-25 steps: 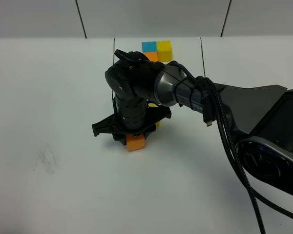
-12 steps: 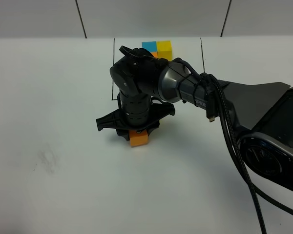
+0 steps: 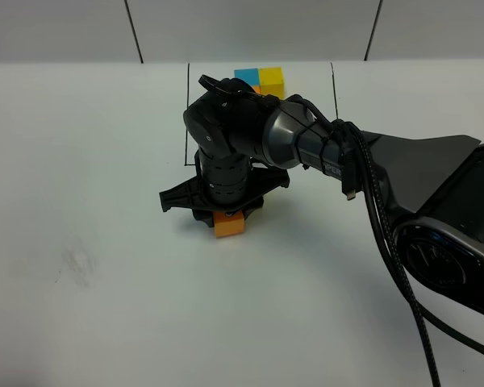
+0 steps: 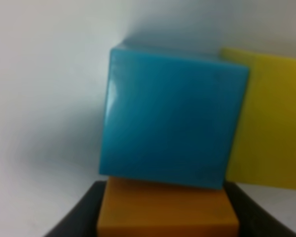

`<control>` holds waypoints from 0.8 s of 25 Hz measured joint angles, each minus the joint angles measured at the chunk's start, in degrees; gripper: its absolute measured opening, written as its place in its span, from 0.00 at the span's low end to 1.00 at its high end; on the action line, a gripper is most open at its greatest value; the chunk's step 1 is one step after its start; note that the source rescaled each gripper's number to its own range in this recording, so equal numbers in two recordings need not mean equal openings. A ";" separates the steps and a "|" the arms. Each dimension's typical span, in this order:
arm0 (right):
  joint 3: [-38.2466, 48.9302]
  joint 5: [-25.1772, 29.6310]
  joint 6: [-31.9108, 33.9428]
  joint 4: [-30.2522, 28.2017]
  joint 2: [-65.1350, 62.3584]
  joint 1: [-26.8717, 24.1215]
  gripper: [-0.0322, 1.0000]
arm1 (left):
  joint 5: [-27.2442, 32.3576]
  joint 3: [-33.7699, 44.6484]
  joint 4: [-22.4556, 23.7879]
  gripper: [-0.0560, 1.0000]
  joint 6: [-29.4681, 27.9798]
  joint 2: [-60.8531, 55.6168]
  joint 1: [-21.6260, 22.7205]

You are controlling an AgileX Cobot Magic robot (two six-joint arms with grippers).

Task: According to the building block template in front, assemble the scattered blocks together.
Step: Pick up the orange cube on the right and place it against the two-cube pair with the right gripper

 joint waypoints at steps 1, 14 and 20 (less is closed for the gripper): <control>0.00 0.00 0.00 0.00 0.00 0.00 0.53 | 0.00 0.00 0.00 0.06 0.00 0.00 0.00; 0.00 -0.13 0.00 0.00 0.00 0.00 0.53 | 0.00 0.00 0.00 0.06 0.00 0.00 0.00; -0.92 0.11 0.22 0.11 1.05 0.00 0.53 | 0.00 0.00 0.00 0.06 0.00 0.00 0.00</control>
